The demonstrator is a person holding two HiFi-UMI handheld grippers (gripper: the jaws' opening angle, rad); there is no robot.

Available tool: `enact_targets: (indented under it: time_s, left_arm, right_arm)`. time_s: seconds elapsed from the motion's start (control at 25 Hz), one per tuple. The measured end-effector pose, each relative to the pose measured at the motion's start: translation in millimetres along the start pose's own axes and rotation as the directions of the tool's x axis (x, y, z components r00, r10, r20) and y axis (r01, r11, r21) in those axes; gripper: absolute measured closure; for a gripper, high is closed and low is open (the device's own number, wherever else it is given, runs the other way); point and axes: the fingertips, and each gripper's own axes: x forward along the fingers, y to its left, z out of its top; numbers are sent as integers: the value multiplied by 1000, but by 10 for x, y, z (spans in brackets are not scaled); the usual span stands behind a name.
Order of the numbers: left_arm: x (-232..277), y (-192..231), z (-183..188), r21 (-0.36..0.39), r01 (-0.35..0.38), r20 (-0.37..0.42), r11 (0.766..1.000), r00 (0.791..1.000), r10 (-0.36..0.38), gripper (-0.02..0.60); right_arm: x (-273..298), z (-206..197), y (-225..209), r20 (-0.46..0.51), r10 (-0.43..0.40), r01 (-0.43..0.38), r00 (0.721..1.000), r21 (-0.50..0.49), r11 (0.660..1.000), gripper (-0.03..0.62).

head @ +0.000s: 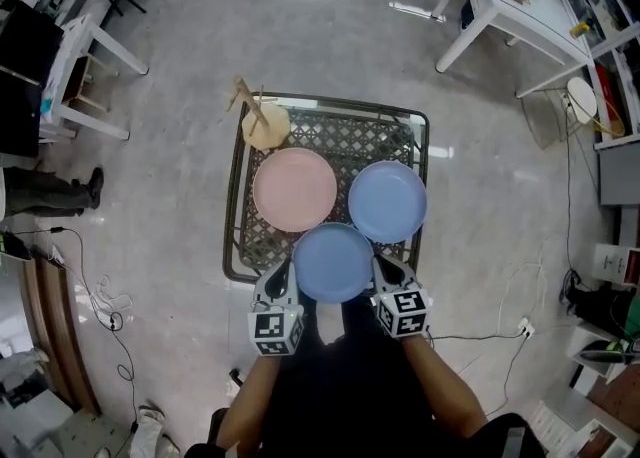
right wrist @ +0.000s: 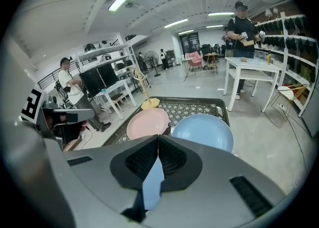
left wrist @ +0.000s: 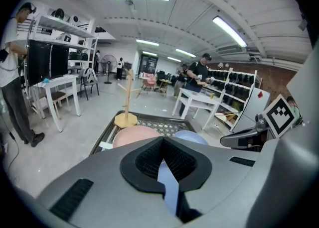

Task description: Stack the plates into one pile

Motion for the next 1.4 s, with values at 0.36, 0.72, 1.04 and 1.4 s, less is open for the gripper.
enact_targets:
  time_s: [0.36, 0.72, 1.04, 1.4]
  left_arm:
    - [326, 147, -769, -22, 13, -166, 1000, 986, -16, 568]
    - [548, 277, -1351, -65, -2, -291, 998, 957, -17, 483]
    - [678, 413, -1727, -76, -54, -360, 996, 933, 23, 466]
    - [749, 396, -2075, -128, -67, -440, 990, 898, 4, 456]
  right_arm:
    - [389, -574, -199, -158, -20, 21, 987, 6, 1000, 583]
    - [646, -1005, -376, -282, -22, 28, 959, 16, 999, 549]
    - [793, -1422, -509, -382, -35, 43, 924, 13, 999, 539]
    - [872, -1654, -591, -429, -29, 50, 903, 37, 998, 537]
